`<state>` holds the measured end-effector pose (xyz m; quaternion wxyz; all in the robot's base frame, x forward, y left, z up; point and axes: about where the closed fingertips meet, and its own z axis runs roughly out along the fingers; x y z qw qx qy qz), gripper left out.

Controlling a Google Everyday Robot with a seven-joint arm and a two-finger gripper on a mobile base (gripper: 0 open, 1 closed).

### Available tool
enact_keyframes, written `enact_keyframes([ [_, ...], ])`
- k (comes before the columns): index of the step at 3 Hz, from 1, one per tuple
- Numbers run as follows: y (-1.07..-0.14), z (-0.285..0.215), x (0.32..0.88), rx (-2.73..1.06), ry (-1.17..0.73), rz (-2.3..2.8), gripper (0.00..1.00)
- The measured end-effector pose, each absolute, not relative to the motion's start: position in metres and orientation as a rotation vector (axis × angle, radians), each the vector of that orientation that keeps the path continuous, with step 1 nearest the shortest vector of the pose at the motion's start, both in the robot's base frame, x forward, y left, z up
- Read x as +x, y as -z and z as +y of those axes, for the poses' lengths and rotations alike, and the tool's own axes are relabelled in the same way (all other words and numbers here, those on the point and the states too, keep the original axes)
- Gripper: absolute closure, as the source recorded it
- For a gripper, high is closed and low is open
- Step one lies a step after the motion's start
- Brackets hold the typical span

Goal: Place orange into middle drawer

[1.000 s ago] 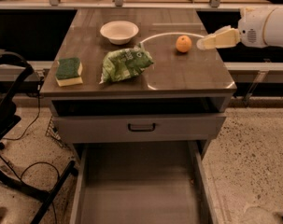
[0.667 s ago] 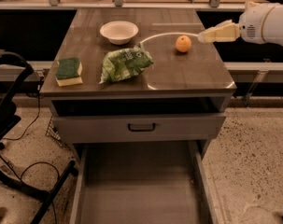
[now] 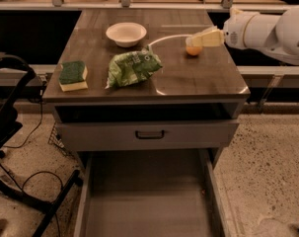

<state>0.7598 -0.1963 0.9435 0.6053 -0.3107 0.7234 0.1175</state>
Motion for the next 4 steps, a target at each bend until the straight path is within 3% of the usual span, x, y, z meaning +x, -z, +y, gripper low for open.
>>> enact_keyframes([
  [3,-0.865,-0.153,0.82,-0.69,-0.397,1.658,0.0],
  [4,-0.864,-0.15,0.82,-0.693,-0.402,1.659,0.17],
])
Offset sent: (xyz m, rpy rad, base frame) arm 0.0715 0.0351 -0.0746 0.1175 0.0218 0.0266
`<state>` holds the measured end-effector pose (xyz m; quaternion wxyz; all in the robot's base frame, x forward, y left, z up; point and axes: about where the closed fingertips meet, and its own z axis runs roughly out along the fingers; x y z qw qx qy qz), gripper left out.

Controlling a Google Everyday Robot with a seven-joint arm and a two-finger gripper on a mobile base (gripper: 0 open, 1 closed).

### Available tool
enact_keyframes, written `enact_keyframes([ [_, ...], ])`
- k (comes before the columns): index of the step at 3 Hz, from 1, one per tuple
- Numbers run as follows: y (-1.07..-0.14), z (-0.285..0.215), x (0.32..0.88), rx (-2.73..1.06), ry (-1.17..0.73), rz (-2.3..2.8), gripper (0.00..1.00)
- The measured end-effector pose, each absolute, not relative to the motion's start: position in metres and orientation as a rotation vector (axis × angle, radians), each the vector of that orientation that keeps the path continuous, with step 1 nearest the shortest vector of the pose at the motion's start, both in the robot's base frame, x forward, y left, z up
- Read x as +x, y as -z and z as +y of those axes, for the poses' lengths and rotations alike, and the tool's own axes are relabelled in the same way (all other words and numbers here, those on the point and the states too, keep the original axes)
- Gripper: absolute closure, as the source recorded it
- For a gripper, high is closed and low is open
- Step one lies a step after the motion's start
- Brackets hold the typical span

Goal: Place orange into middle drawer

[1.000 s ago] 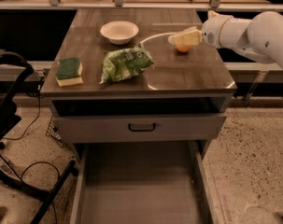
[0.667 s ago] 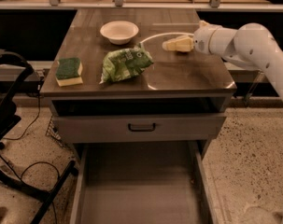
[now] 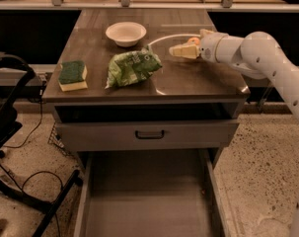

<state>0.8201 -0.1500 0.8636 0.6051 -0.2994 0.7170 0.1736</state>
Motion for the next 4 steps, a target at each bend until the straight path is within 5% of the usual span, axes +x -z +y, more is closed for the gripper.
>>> enact_keyframes([
  [3,-0.8605,-0.14,0.8214,-0.702,-0.415,1.658,0.95],
  [4,-0.8597,-0.1371,0.8217,-0.704,-0.418,1.658,1.0],
])
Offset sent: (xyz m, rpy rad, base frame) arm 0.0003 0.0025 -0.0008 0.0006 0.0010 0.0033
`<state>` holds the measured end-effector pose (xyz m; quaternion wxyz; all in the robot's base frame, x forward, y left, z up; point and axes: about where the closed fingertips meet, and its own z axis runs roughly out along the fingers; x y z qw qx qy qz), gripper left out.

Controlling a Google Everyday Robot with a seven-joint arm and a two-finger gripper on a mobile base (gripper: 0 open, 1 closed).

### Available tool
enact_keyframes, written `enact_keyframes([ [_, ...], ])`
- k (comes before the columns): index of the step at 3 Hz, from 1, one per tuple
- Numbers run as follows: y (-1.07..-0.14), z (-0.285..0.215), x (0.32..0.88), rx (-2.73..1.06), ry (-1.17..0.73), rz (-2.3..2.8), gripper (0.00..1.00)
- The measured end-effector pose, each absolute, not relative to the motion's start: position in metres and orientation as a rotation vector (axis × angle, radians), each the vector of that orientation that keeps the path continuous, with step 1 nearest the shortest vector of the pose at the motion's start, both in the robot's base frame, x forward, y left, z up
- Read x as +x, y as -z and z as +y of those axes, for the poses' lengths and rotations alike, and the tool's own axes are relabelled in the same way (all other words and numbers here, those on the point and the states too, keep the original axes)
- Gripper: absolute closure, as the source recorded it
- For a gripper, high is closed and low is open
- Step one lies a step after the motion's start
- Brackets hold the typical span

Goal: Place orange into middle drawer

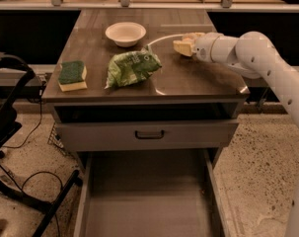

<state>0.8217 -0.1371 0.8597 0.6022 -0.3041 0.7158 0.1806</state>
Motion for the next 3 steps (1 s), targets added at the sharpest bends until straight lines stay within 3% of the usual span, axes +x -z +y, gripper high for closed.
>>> enact_keyframes([
  [3,-0.935,-0.163,0.794,-0.732,-0.343,1.671,1.0],
])
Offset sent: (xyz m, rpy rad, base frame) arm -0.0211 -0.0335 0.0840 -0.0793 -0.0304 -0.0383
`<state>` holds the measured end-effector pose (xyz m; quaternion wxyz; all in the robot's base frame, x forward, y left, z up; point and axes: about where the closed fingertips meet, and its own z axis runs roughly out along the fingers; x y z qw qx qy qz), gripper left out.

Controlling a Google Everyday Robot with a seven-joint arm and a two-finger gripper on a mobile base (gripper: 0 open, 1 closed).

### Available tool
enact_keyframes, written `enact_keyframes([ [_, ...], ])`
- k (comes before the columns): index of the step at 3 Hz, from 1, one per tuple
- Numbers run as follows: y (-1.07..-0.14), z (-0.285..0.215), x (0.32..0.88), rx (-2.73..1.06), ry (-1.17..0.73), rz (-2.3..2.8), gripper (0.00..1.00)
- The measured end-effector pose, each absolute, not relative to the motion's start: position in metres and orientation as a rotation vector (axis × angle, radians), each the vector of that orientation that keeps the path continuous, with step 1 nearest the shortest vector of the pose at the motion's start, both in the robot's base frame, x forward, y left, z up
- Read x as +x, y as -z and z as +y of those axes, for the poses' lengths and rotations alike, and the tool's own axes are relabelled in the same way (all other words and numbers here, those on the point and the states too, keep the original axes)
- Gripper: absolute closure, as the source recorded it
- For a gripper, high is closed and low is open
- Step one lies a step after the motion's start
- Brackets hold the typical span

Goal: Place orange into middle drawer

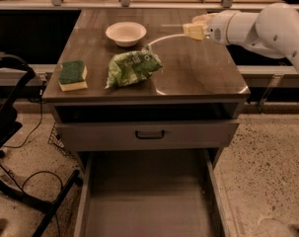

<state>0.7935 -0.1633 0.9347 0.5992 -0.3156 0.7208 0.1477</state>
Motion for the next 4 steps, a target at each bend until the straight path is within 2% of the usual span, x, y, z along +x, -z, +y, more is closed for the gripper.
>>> enact_keyframes([
  [1,-0.949,-0.177,0.776,-0.751,-0.382,1.665,1.0],
  [2,-0.965,-0.194,0.736,-0.786,-0.421,1.639,1.0],
  [3,-0.973,-0.222,0.682,-0.79,-0.428,1.603,1.0],
  [4,-0.959,-0.23,0.613,-0.823,-0.454,1.58,1.0],
])
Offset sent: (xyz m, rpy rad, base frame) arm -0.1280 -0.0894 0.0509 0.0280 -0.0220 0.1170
